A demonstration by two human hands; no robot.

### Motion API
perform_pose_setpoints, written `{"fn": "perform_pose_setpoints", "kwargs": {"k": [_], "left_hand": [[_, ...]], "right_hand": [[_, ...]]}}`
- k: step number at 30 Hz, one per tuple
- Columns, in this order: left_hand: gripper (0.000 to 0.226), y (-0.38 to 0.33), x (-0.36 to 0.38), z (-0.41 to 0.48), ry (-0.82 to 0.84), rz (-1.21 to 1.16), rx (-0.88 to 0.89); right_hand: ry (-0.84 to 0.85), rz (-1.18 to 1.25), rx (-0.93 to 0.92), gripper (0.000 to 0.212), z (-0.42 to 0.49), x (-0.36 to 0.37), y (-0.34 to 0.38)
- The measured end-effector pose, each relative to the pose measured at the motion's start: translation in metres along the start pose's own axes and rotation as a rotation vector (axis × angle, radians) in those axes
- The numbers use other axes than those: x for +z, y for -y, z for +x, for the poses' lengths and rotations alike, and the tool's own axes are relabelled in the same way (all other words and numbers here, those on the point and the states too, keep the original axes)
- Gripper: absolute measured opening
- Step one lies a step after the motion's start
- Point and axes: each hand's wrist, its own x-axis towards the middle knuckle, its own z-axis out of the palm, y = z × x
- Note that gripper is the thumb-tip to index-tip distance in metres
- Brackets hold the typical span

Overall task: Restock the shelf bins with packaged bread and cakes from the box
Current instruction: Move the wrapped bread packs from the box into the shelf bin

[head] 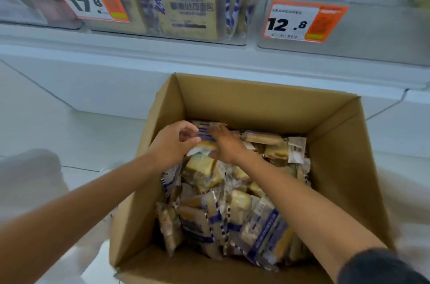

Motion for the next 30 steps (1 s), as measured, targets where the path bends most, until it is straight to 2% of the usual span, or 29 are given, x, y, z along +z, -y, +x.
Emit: {"fn": "perform_pose_setpoints", "kwargs": {"k": [2,4,6,10,13,15,17,19,20,22,23,25,27,30], "left_hand": [[0.019,0.002,0.001,0.001,0.012,0.000,-0.019],[0.022,0.002,0.001,0.003,0.003,-0.015,-0.034],[0.028,0.000,0.002,0.006,-0.012,-0.042,-0.056],[0.035,-0.007,0.002,0.014,0.010,-0.085,-0.124],[0.037,-0.011,0.001,0.014,0.019,-0.104,-0.145],[0.037,-0.011,0.002,0.010,0.002,-0.115,-0.152],[0.036,-0.008,0.002,0.005,-0.026,-0.111,-0.158],[0.036,-0.003,0.002,0.001,-0.048,-0.101,-0.168],[0.035,0.000,0.002,-0.001,-0.055,-0.097,-0.178],[0.036,0.000,0.002,-0.002,-0.053,-0.092,-0.197],[0.037,-0.001,0.002,-0.001,-0.049,-0.097,-0.198],[0.042,-0.005,0.002,0.001,-0.032,-0.112,-0.196],[0.057,-0.012,0.002,0.004,-0.014,-0.141,-0.199],[0.083,-0.028,0.001,0.007,0.043,-0.273,-0.185]], "right_hand": [[-0.049,-0.032,-0.029,0.053,0.005,0.012,-0.004],[-0.176,0.035,-0.057,0.033,0.004,0.012,-0.009],[-0.264,0.124,-0.034,0.025,-0.006,-0.003,-0.017],[-0.353,0.305,0.054,0.023,-0.042,-0.050,-0.034],[-0.266,0.214,0.027,0.025,-0.061,-0.057,-0.033],[-0.155,0.190,0.057,0.038,-0.057,-0.039,-0.029],[-0.075,0.193,0.078,0.061,-0.049,-0.014,-0.022],[-0.027,0.089,0.057,0.074,-0.042,0.011,-0.020],[-0.033,0.029,0.048,0.071,-0.038,0.021,-0.021],[-0.178,-0.039,0.047,0.054,-0.033,0.025,-0.023],[-0.276,0.000,0.062,0.045,-0.031,0.019,-0.023],[-0.392,0.228,0.120,0.034,-0.035,-0.009,-0.021],[-0.404,0.546,0.149,0.024,-0.048,-0.046,-0.019],[-0.297,0.999,0.102,0.012,-0.076,-0.094,-0.021]]}}
